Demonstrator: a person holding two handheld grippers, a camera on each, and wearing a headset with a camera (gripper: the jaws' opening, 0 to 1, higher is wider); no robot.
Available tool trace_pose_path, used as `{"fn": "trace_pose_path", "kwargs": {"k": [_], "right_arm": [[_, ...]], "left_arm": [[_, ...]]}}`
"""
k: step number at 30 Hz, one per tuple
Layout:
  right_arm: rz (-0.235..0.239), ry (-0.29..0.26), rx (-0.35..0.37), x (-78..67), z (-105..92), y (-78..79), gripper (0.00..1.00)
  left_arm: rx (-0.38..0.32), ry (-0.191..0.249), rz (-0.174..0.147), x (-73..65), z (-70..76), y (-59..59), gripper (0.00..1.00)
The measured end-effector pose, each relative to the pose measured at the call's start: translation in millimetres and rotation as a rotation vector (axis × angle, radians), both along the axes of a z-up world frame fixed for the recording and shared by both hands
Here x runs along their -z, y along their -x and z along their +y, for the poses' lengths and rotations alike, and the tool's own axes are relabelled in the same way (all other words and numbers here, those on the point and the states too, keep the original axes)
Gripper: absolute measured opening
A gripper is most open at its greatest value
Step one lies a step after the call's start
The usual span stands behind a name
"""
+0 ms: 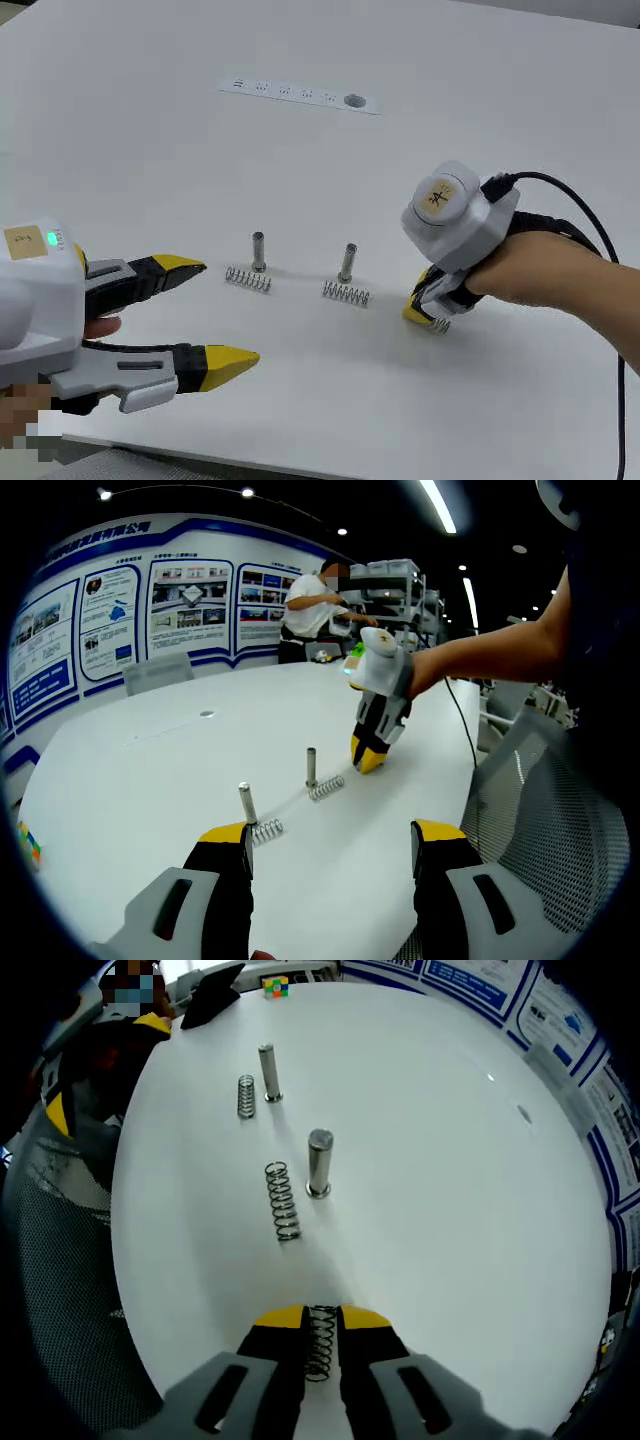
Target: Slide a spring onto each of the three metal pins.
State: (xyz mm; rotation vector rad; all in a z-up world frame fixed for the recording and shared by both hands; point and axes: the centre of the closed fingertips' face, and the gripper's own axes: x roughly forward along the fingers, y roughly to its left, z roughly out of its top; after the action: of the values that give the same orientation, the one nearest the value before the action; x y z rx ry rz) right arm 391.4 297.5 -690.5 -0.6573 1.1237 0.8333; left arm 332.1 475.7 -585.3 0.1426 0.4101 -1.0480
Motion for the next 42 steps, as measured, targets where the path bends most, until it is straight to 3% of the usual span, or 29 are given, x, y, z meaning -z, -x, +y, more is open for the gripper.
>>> {"fn": "trace_pose_path", "kwargs": {"k": [8, 23, 42], "right_arm": [[0.009, -0.002, 0.002, 0.0, -0.5, 2.3, 0.12], [-0.105, -0.115, 0.074, -31.0, -5.0, 3.7, 0.12], [-0.171, -0.210, 0.146, -42.7, -8.1, 11.6, 0.12]], "left_arm": [[0.001, -0.002, 0.000, -0.2, -0.8, -0.4, 0.66], [0.018, -0.002, -0.005, -3.3, -7.1, 0.4, 0.66], [0.025, -0.001, -0.011, -6.2, -7.7, 1.2, 0.66]]}}
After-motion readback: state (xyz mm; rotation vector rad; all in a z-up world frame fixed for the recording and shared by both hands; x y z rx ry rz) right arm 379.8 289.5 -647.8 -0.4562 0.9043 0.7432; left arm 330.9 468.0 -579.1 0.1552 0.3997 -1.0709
